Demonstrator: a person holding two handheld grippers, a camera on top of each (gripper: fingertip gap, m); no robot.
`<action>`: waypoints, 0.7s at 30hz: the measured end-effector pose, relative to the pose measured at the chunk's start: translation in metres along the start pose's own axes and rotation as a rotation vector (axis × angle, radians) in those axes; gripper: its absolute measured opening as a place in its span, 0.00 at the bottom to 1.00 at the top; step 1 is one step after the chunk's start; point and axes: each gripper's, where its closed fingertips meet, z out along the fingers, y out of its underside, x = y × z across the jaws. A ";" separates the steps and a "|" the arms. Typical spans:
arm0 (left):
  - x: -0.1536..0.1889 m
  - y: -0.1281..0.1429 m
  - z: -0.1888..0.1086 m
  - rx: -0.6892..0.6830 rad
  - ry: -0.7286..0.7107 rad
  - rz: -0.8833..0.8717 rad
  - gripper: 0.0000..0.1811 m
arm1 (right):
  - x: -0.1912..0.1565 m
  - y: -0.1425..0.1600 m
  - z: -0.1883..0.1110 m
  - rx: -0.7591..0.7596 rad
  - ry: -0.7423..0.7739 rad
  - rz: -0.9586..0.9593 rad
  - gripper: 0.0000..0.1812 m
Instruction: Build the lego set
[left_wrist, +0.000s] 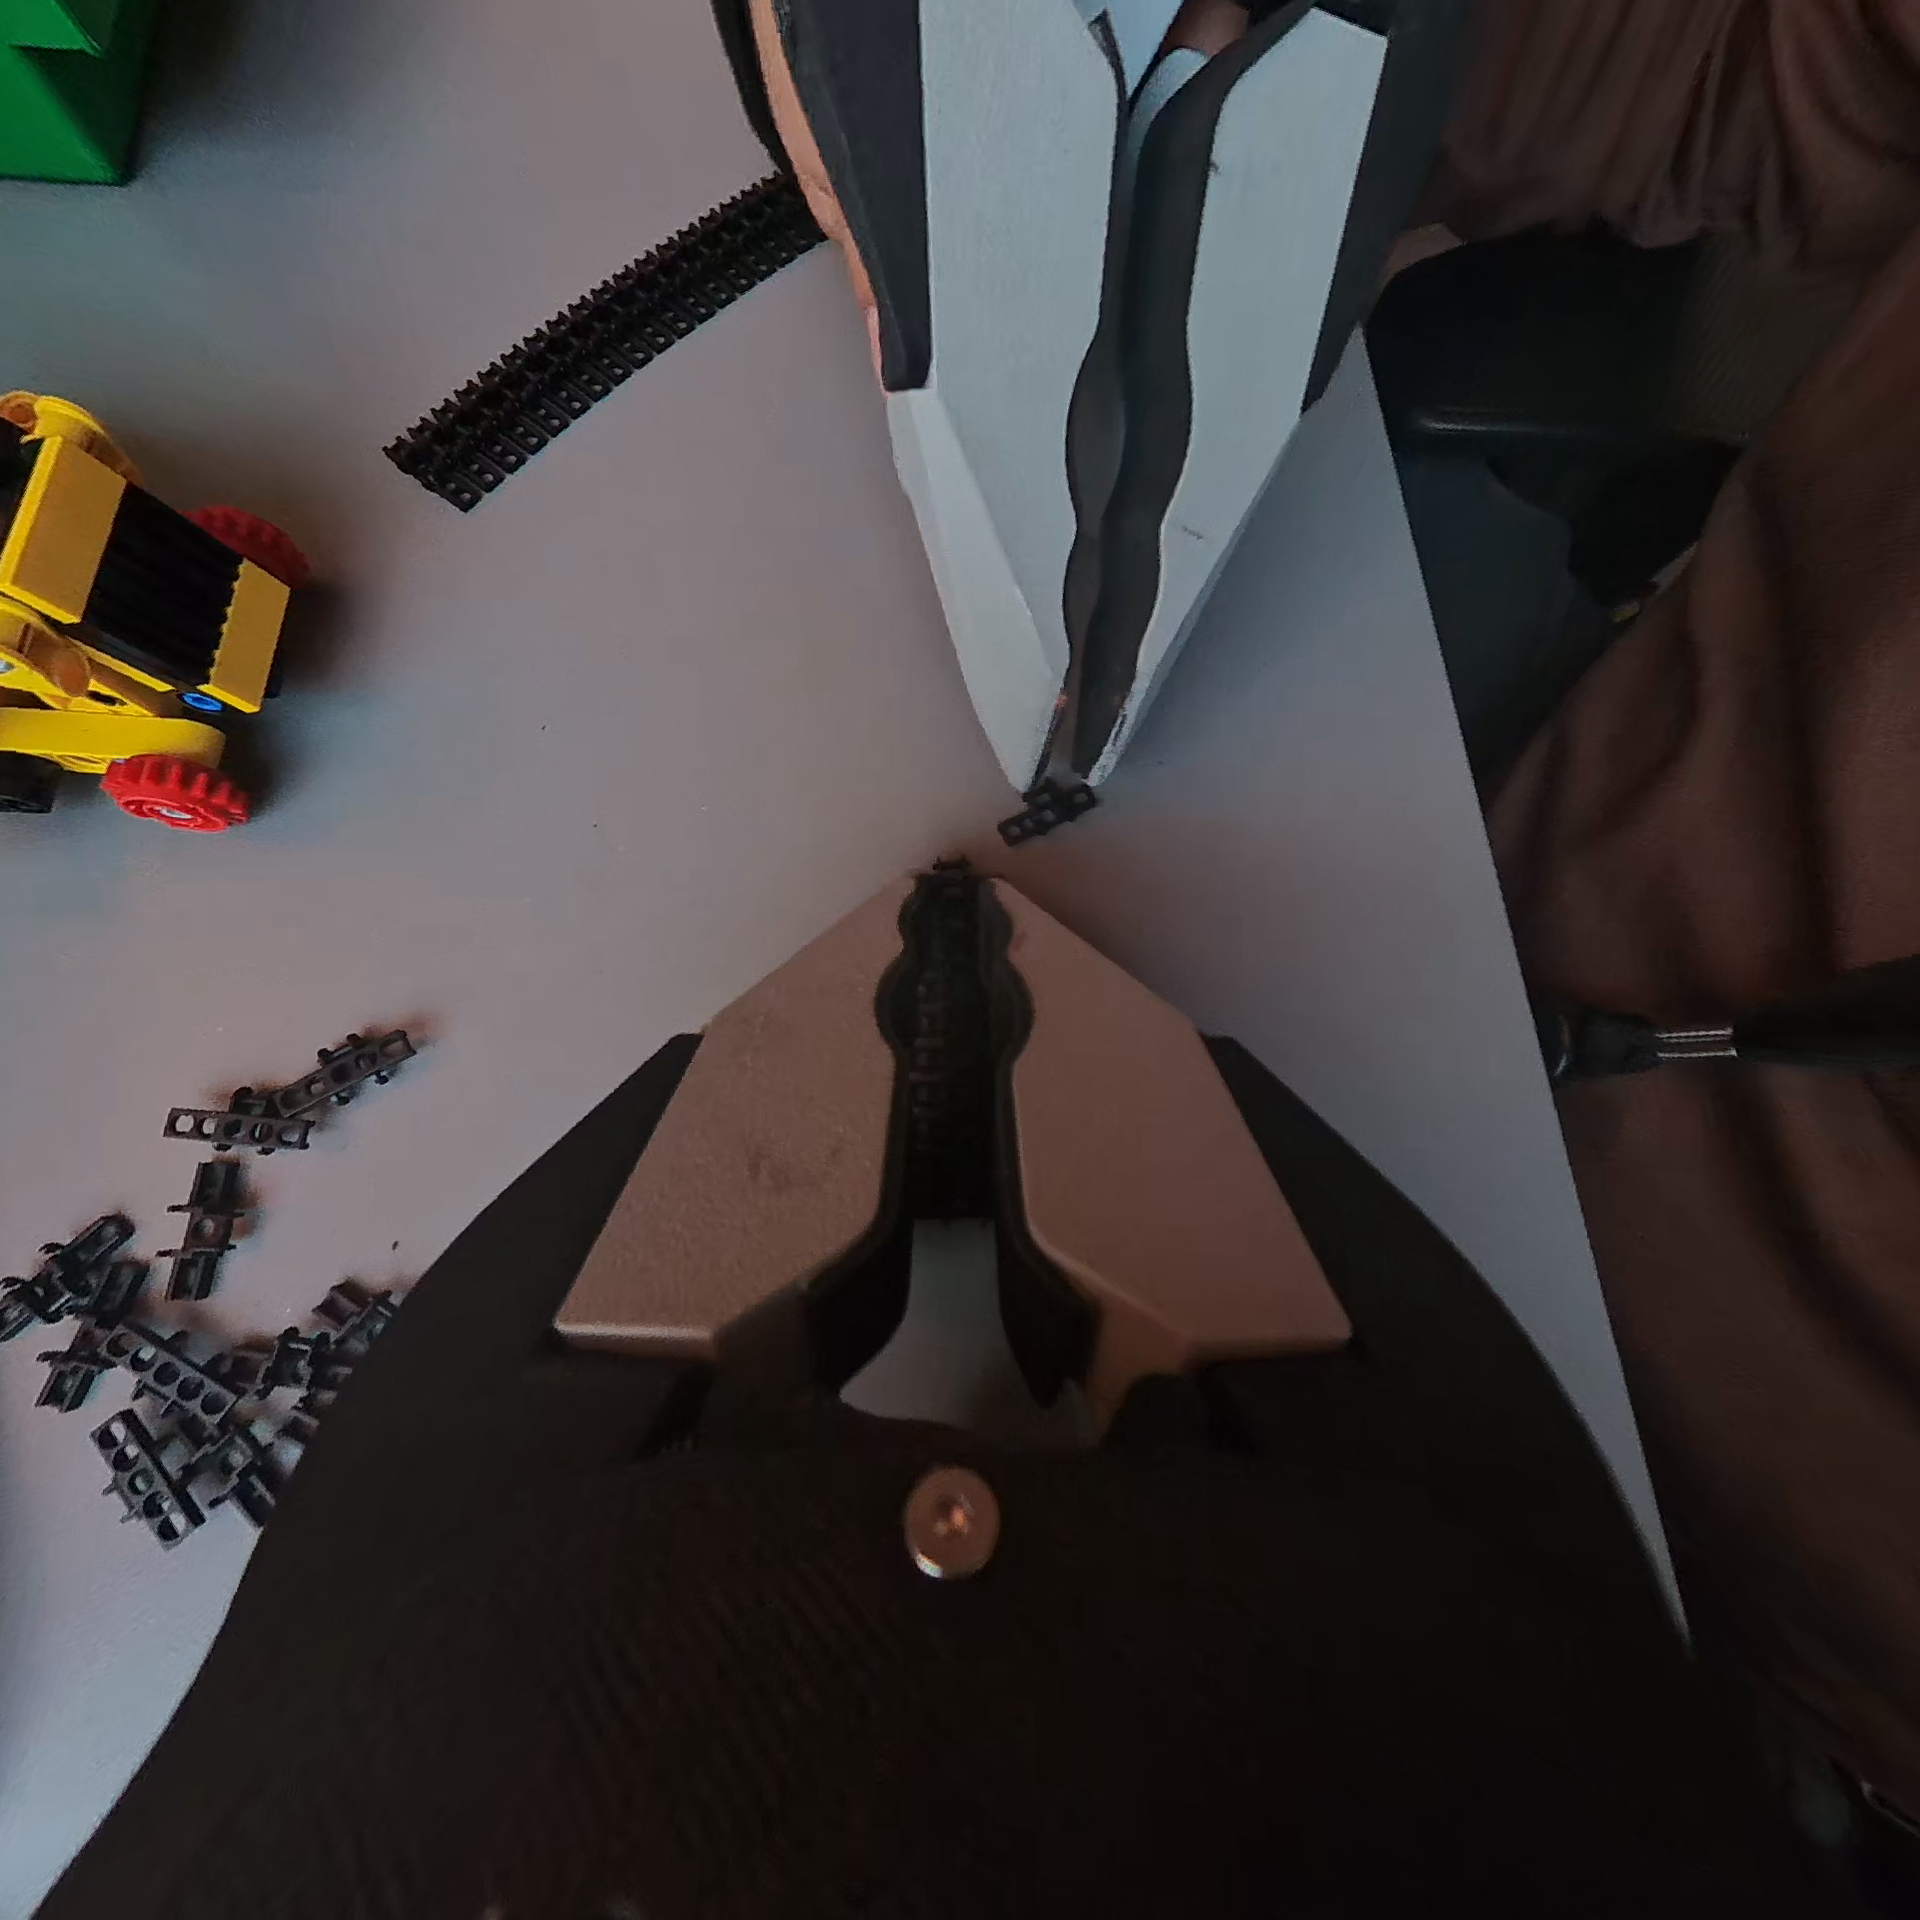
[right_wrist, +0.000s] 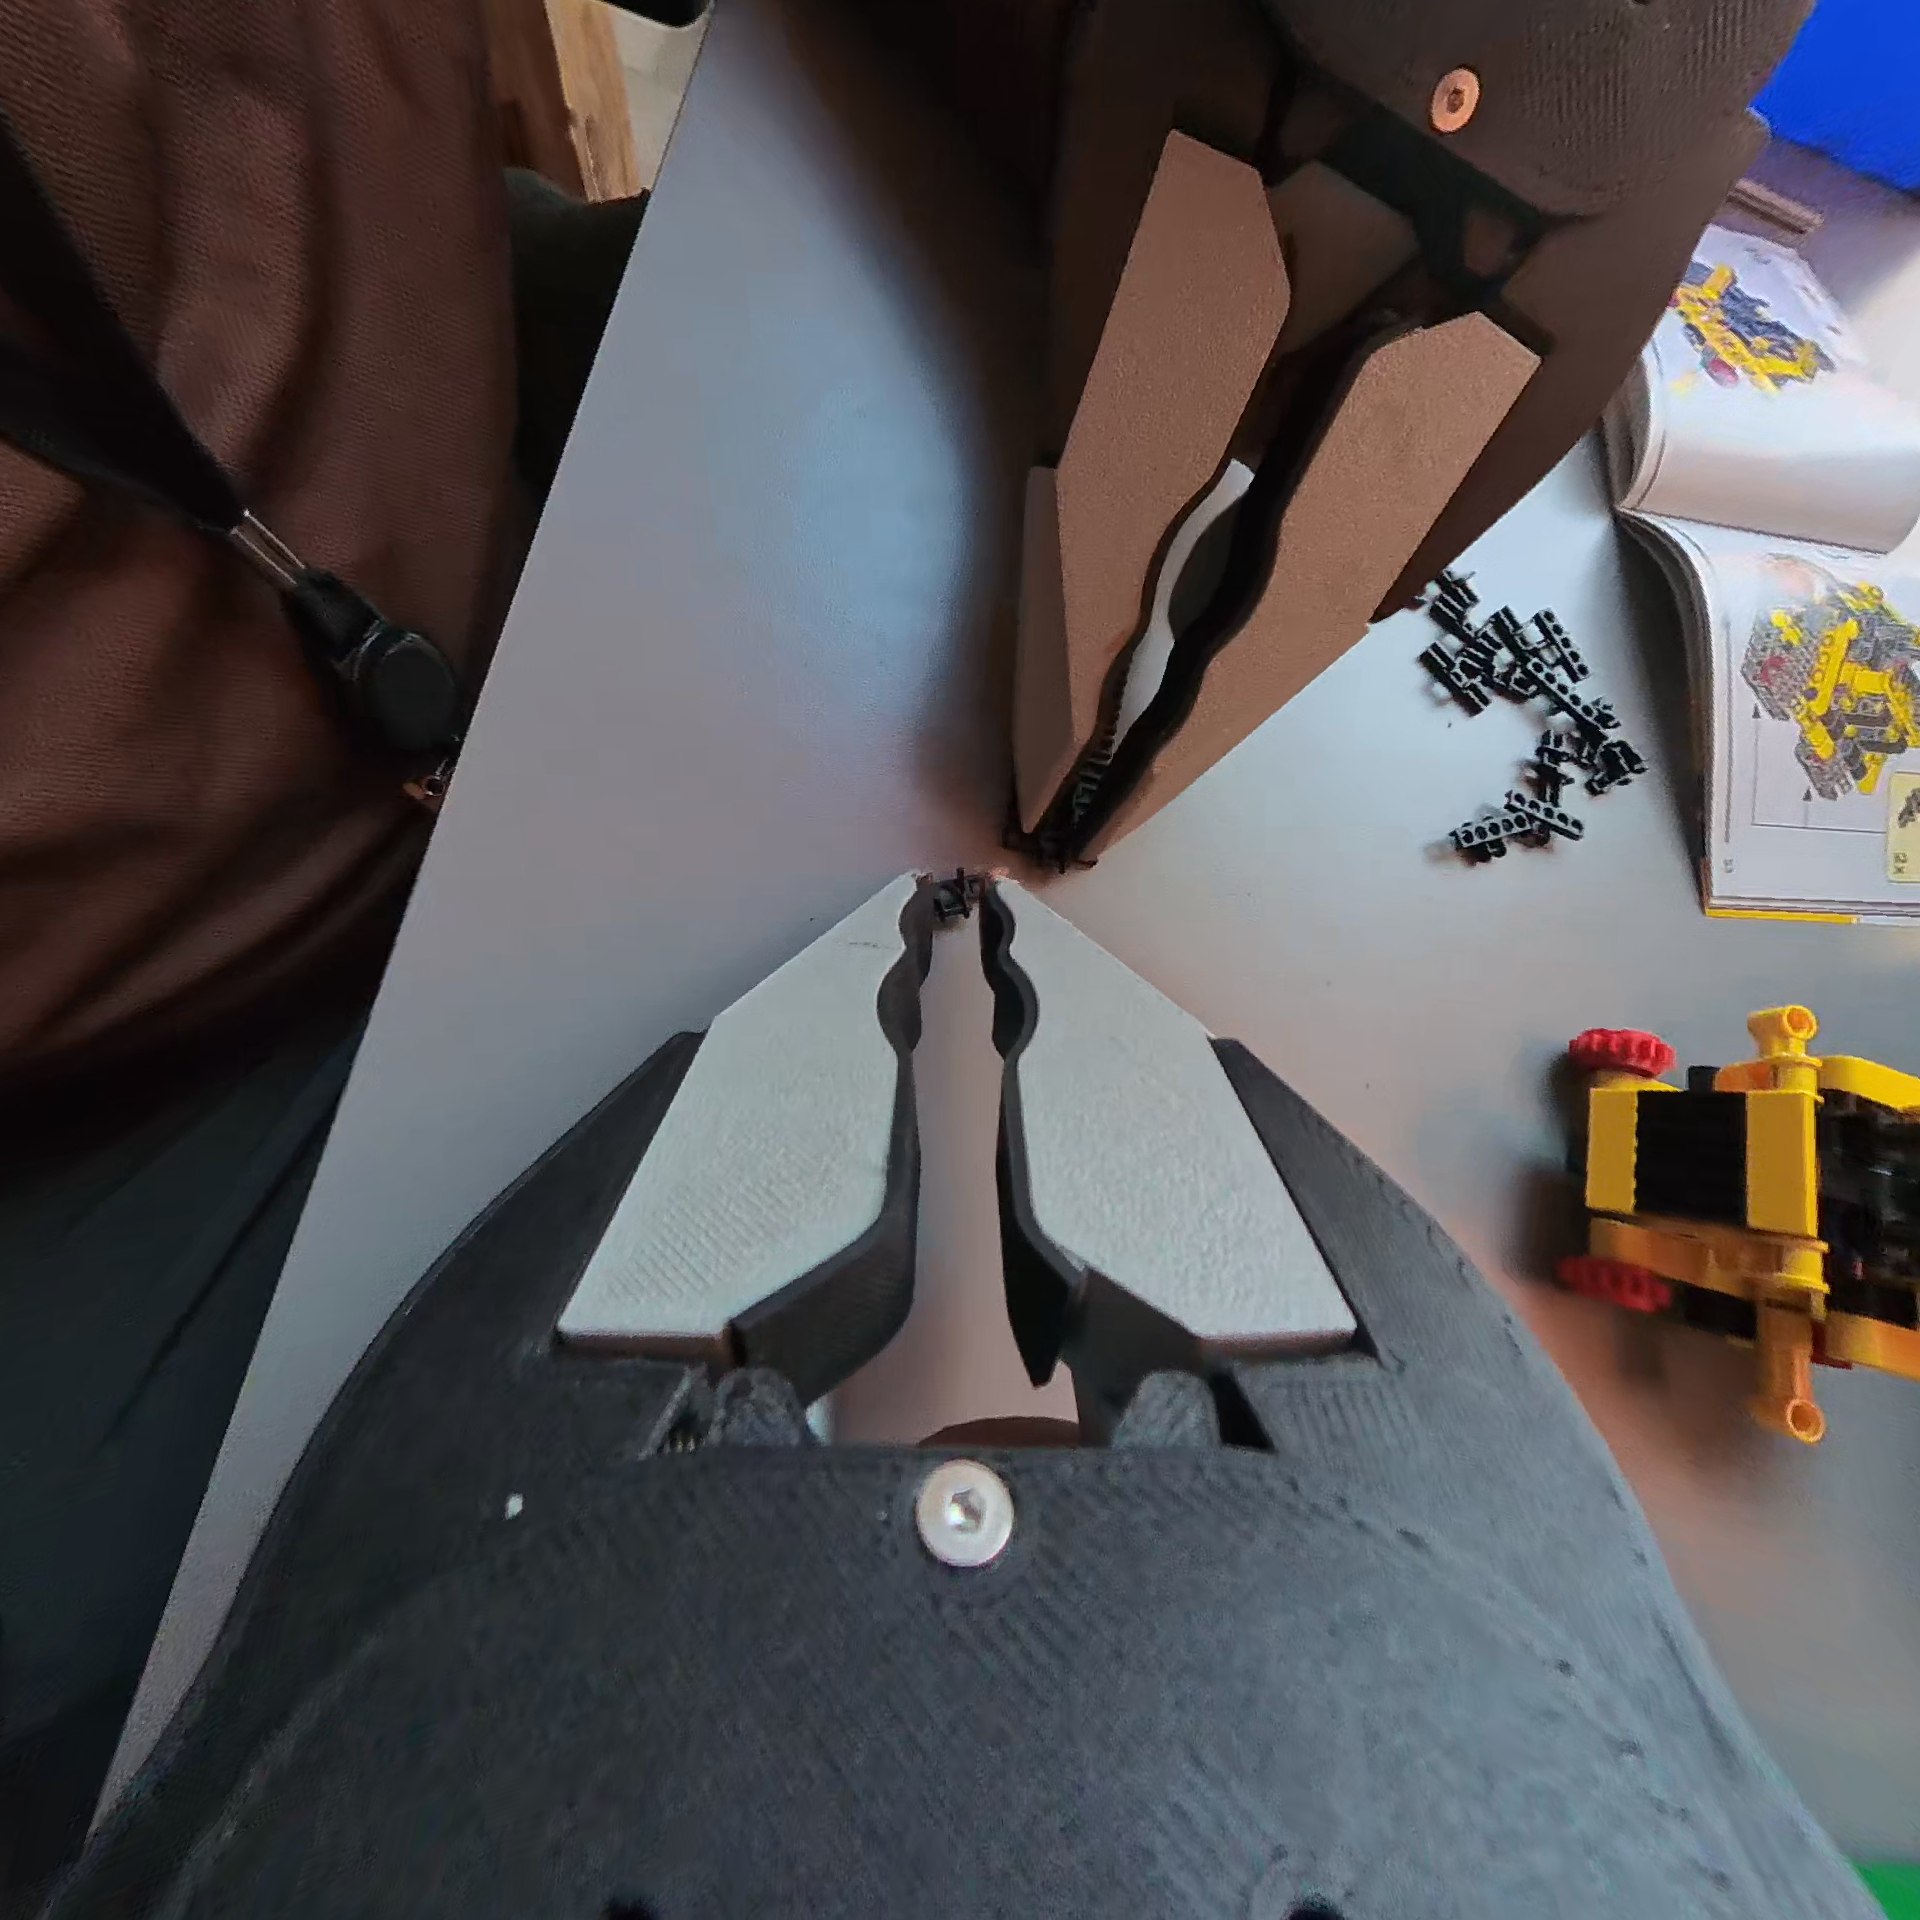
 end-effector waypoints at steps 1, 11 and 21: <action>0.000 0.000 0.000 -0.001 0.002 0.001 0.03 | 0.000 0.000 0.000 0.001 -0.006 0.001 0.03; 0.007 0.000 0.001 -0.003 0.031 0.011 0.02 | -0.002 0.007 0.006 -0.029 -0.029 0.003 0.02; 0.009 -0.004 -0.002 0.012 0.033 0.015 0.02 | 0.004 0.007 0.008 -0.040 0.010 0.030 0.02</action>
